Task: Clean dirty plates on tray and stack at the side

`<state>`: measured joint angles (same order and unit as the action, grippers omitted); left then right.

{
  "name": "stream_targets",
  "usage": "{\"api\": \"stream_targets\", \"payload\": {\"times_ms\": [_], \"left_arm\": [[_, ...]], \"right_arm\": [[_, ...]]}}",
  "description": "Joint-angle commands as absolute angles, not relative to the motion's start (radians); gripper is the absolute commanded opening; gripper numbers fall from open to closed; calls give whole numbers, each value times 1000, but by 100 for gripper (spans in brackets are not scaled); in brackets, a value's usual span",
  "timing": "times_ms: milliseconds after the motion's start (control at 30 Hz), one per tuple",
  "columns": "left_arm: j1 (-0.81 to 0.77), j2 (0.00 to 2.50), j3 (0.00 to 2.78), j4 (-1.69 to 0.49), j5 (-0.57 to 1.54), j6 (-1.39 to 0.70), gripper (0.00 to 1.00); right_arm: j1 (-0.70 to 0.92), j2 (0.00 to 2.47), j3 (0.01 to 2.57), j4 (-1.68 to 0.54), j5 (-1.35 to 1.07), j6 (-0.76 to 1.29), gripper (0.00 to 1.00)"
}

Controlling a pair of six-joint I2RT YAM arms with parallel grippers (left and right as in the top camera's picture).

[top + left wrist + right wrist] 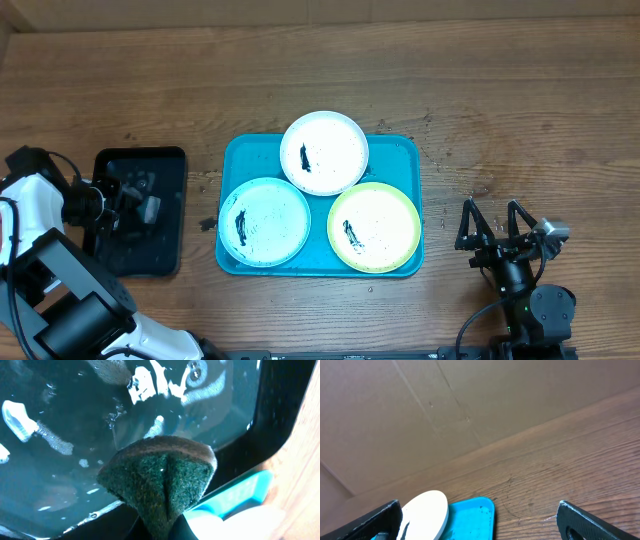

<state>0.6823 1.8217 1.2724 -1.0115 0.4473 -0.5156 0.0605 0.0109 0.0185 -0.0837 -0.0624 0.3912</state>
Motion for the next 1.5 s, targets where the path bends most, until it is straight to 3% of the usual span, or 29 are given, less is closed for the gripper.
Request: {"api": "stream_targets", "payload": {"times_ms": [0, 200, 300, 567, 867, 1000, 1233, 1467], "left_arm": [[690, 1777, 1343, -1039, 454, -379, 4], [675, 1671, 1462, -1089, 447, -299, 4], [633, 1634, 1460, -1078, 343, -288, 4], [556, 1794, 1281, -944, 254, -353, 4], [575, 1736, 1544, -1182, 206, -351, 4], [574, 1706, 1542, -1130, 148, -373, 4], [574, 1834, 1311, -982, 263, -382, 4], [579, 1831, 1429, -1081, 347, -381, 4]], "right_arm": [[66, 3, 8, -81, -53, 385, 100], [66, 3, 8, -81, -53, 385, 100], [66, 3, 8, -81, -53, 385, 100], [66, 3, 8, -81, -53, 385, 100], [66, 3, 8, -81, -53, 385, 100], [66, 3, 8, -81, -53, 385, 100], [66, 3, 8, -81, -53, 385, 100], [66, 3, 8, -81, -53, 385, 100]]}}
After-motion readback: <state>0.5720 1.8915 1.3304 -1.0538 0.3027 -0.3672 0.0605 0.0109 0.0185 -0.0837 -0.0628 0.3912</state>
